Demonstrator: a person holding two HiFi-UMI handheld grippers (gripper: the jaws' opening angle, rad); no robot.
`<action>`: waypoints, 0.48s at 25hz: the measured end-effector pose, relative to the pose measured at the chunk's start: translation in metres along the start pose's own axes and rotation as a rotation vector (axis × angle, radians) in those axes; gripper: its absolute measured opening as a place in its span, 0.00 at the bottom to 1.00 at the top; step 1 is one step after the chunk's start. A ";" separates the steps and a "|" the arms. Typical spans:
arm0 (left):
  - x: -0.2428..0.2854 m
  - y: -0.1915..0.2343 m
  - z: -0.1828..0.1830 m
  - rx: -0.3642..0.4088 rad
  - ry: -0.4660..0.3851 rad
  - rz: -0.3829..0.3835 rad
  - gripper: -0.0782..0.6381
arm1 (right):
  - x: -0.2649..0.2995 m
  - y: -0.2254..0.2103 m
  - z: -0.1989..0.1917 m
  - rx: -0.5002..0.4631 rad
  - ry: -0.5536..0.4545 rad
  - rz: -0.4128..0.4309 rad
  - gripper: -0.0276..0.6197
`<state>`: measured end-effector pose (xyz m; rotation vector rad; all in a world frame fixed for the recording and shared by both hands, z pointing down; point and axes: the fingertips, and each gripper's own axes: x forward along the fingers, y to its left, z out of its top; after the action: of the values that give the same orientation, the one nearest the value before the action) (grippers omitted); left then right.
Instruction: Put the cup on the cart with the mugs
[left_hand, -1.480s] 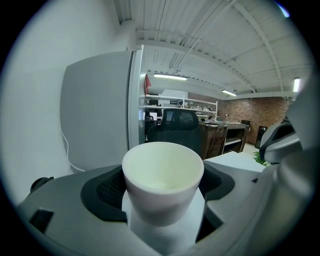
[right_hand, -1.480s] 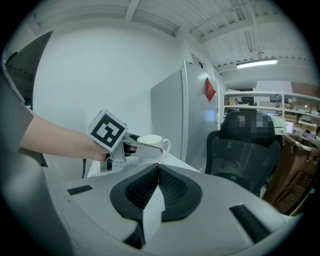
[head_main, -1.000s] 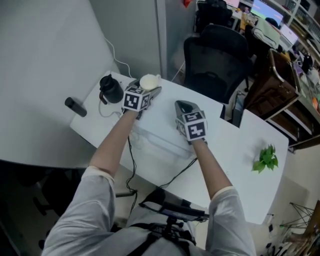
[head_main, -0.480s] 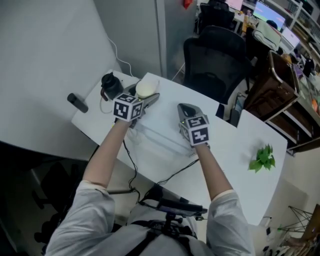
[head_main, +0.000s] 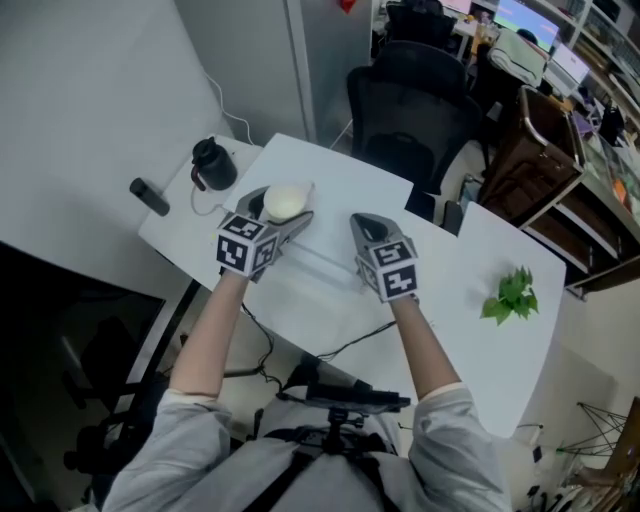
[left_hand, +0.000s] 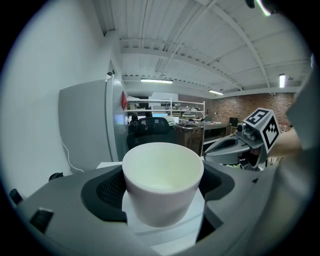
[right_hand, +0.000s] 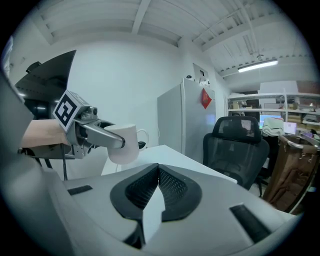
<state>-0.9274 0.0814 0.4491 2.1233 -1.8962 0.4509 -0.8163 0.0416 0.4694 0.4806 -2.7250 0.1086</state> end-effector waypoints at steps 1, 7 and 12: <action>-0.005 -0.010 -0.002 0.002 -0.001 0.003 0.71 | -0.010 0.000 -0.002 0.000 -0.008 0.001 0.02; -0.037 -0.068 -0.007 -0.022 -0.028 0.031 0.71 | -0.068 0.003 -0.021 0.008 -0.025 0.028 0.02; -0.060 -0.112 -0.013 -0.035 -0.042 0.068 0.71 | -0.120 0.012 -0.033 0.023 -0.060 0.062 0.02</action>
<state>-0.8228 0.1543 0.4390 2.0673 -1.9894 0.3870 -0.7039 0.0955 0.4551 0.4122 -2.8013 0.1438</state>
